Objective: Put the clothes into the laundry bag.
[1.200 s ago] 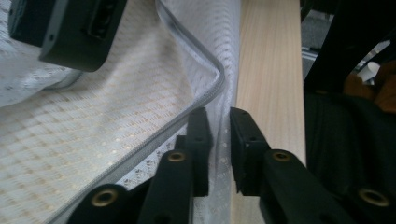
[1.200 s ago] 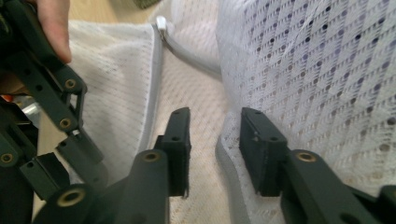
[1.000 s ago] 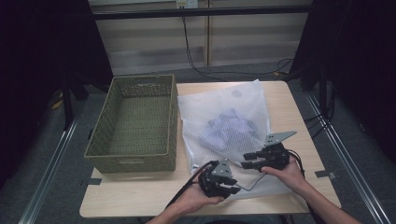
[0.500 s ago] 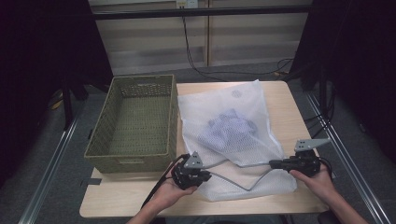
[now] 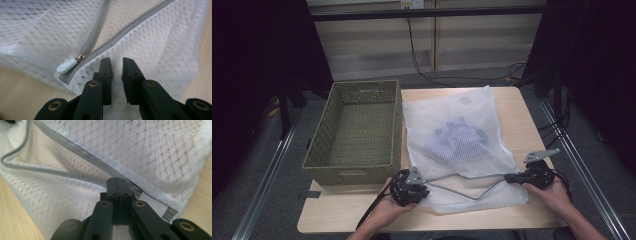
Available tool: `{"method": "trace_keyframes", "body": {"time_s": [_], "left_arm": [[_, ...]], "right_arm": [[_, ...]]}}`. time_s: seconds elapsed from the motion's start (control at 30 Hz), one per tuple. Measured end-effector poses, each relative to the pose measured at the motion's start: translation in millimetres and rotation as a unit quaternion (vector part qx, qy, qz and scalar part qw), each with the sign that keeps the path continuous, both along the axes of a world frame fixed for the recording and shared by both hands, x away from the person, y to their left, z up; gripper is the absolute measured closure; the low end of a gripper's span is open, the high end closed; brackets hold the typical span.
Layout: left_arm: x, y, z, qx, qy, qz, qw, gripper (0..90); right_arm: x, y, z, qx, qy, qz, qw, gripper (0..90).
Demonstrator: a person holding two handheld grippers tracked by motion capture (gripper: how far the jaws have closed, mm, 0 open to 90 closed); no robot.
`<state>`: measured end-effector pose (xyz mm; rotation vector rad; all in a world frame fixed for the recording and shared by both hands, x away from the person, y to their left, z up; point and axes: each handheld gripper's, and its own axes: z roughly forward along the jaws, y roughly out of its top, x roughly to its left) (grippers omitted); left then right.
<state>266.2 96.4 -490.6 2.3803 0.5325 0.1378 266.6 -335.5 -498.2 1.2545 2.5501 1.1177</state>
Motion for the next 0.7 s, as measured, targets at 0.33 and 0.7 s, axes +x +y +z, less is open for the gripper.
{"method": "trace_keyframes", "body": {"time_s": [0.33, 0.7], "left_arm": [[-15.0, 44.2, 0.4, -0.005, 0.012, 0.02, 0.9997, 77.6], [-13.6, 45.7, 1.0, 0.001, 0.01, 0.023, 0.9997, 77.7]], "right_arm": [[-1.0, -1.2, 0.9, -0.006, 0.0, -0.002, 1.0, 90.0], [-13.2, -10.7, 2.1, -0.011, 0.009, -0.002, 0.9999, 90.0]]}}
